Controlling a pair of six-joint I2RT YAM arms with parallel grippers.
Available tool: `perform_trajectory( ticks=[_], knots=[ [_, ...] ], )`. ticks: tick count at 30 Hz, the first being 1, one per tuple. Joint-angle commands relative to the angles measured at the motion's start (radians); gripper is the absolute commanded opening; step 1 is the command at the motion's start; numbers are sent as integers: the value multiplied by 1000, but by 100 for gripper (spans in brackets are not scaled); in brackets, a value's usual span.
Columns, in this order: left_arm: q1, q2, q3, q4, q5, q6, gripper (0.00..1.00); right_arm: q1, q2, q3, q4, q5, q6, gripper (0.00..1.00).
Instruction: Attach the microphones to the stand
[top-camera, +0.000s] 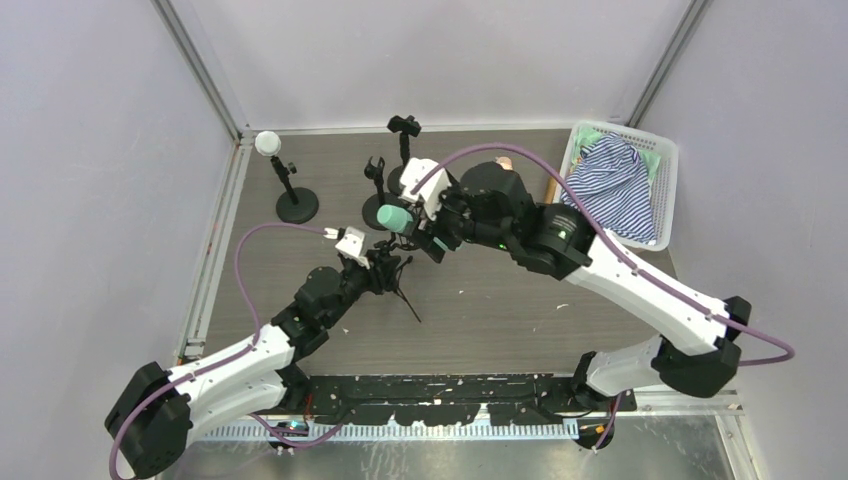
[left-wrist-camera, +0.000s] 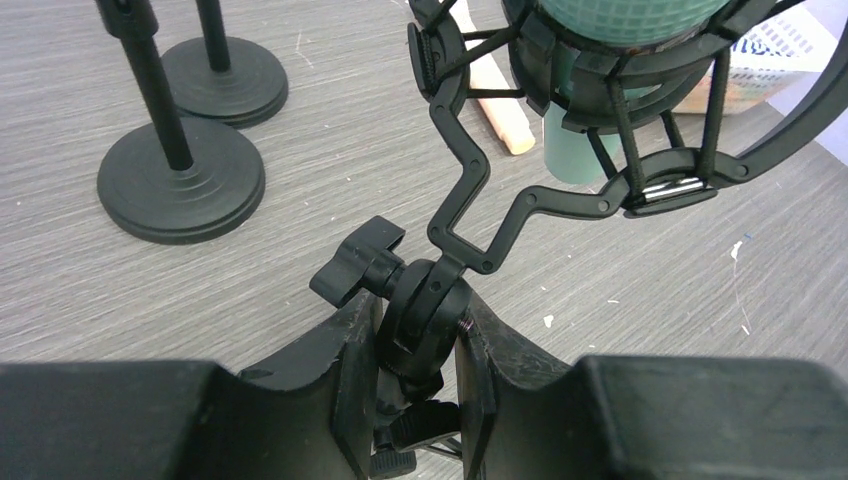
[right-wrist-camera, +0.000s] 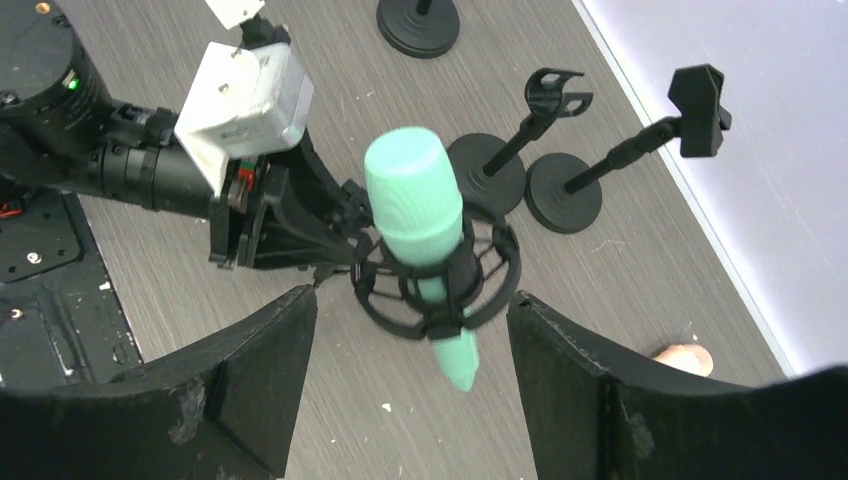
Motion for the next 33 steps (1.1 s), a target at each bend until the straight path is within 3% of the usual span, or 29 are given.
perform_trajectory(
  ticks=[1,9,15,20,33],
  knots=[
    [-1,24,1,-102,-104,-19,0,4,-112,-81,100,42,46,75],
    [1,11,6,-84,-409,12,0,4,-262,-254,132,106,101,75],
    [5,-96,-48,1,-549,76,0,4,-339,-315,116,140,111,75],
    [28,-161,-49,-43,-740,107,0,4,-373,-351,121,157,114,75],
    [243,-166,-17,-146,-1014,-85,0,4,-417,-398,111,175,132,76]
  ],
)
